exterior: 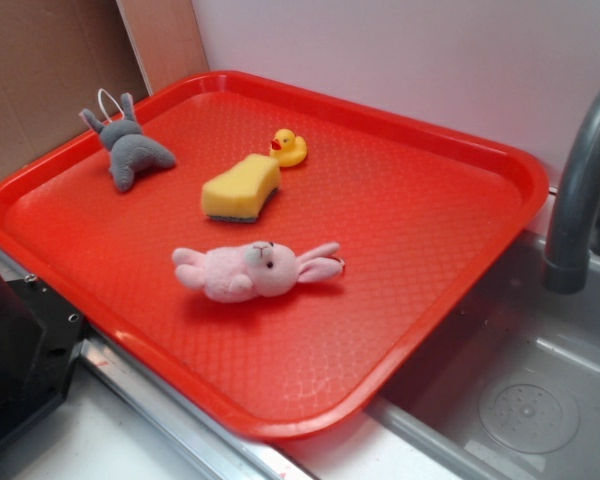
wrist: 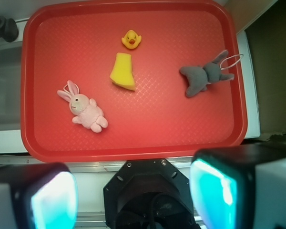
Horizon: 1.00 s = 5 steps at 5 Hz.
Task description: Grab the gray animal.
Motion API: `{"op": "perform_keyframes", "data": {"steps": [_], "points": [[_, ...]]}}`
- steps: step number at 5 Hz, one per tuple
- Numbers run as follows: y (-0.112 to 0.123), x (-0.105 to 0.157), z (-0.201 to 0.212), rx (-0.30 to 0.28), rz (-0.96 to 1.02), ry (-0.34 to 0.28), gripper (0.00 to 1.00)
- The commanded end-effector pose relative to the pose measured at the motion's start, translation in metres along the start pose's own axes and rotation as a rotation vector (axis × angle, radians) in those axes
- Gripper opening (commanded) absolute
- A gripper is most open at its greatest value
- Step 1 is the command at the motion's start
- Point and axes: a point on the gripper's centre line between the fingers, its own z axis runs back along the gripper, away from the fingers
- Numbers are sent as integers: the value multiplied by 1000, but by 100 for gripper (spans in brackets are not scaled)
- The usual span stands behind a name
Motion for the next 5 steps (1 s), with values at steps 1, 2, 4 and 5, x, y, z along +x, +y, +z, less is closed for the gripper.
{"op": "perform_keyframes", "data": {"steps": [1, 2, 4, 5], "points": [[0, 0, 0, 0, 0, 0, 100], [51, 13, -50, 51, 245, 75, 100], [131, 31, -92, 194, 733, -121, 100], [131, 31, -92, 194, 733, -121, 100]]}}
